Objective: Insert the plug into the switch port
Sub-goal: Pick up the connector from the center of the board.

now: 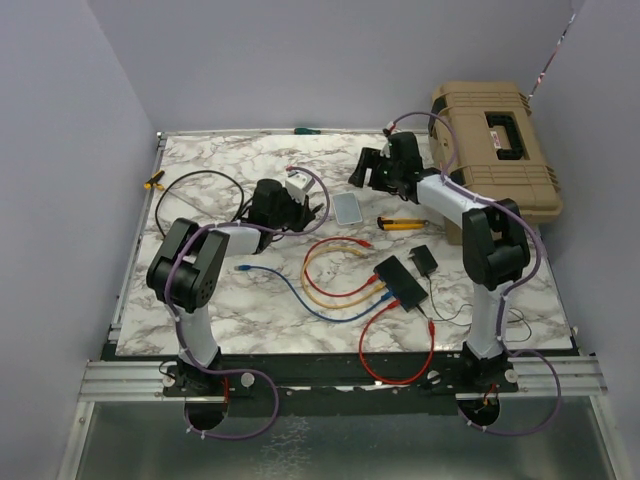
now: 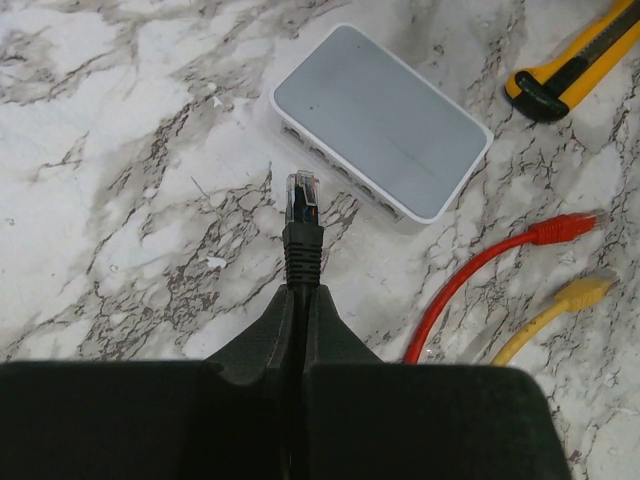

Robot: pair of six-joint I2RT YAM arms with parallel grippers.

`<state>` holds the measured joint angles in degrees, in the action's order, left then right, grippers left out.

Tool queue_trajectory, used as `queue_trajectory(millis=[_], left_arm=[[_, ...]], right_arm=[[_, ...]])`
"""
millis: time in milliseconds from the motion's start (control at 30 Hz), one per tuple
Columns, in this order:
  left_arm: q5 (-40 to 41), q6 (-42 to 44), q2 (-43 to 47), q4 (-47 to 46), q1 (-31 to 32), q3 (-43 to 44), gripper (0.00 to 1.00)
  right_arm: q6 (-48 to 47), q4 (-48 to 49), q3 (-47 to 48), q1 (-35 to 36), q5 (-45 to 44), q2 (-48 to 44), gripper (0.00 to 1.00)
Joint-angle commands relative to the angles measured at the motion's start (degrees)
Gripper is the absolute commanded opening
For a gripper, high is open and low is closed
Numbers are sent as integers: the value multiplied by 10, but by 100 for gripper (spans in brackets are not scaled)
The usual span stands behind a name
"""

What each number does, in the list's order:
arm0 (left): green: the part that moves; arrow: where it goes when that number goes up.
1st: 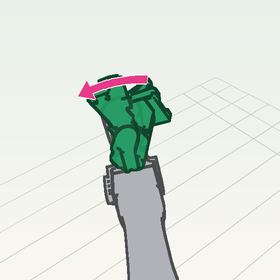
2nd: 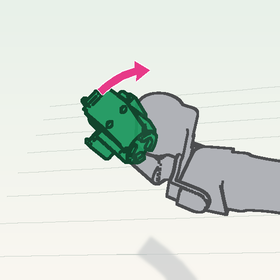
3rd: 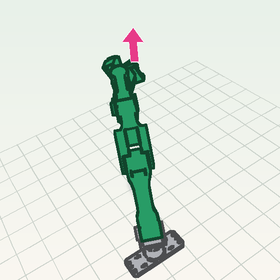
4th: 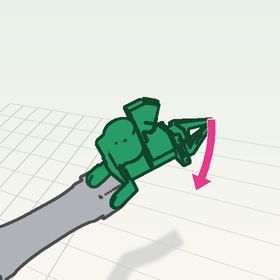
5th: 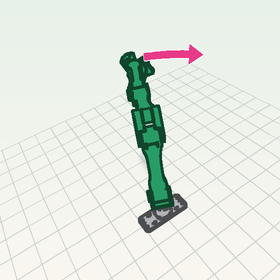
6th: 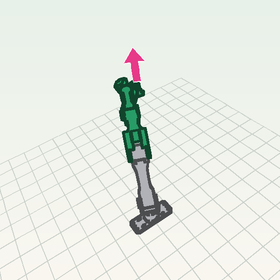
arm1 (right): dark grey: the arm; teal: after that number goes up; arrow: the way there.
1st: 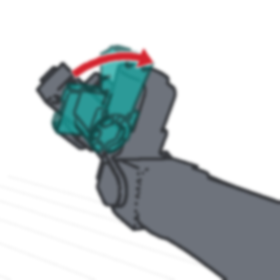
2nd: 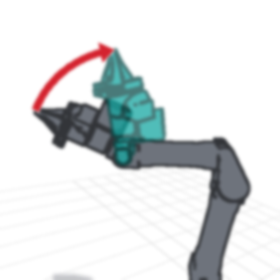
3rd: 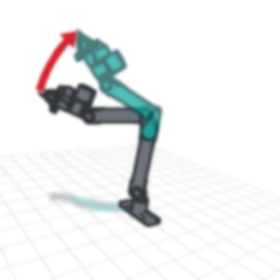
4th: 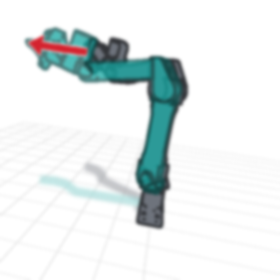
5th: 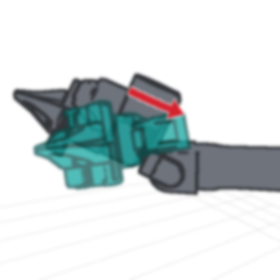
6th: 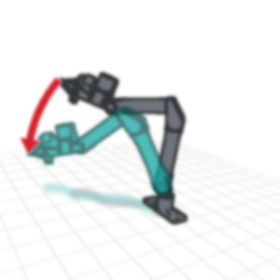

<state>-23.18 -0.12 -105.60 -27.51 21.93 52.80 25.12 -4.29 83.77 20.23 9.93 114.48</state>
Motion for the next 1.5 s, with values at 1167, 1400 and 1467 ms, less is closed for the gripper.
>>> queue_trajectory(millis=[1167,1400,1467], left_arm=[[-38,-11,-78,-26,-3,12,0],[-27,-29,-82,-63,-3,-1,0],[-27,-31,-88,-63,-4,2,0]], right_arm=[[-88,38,52,-12,245,144,67],[-90,38,43,-12,249,142,67],[-92,38,42,-13,249,140,67]])
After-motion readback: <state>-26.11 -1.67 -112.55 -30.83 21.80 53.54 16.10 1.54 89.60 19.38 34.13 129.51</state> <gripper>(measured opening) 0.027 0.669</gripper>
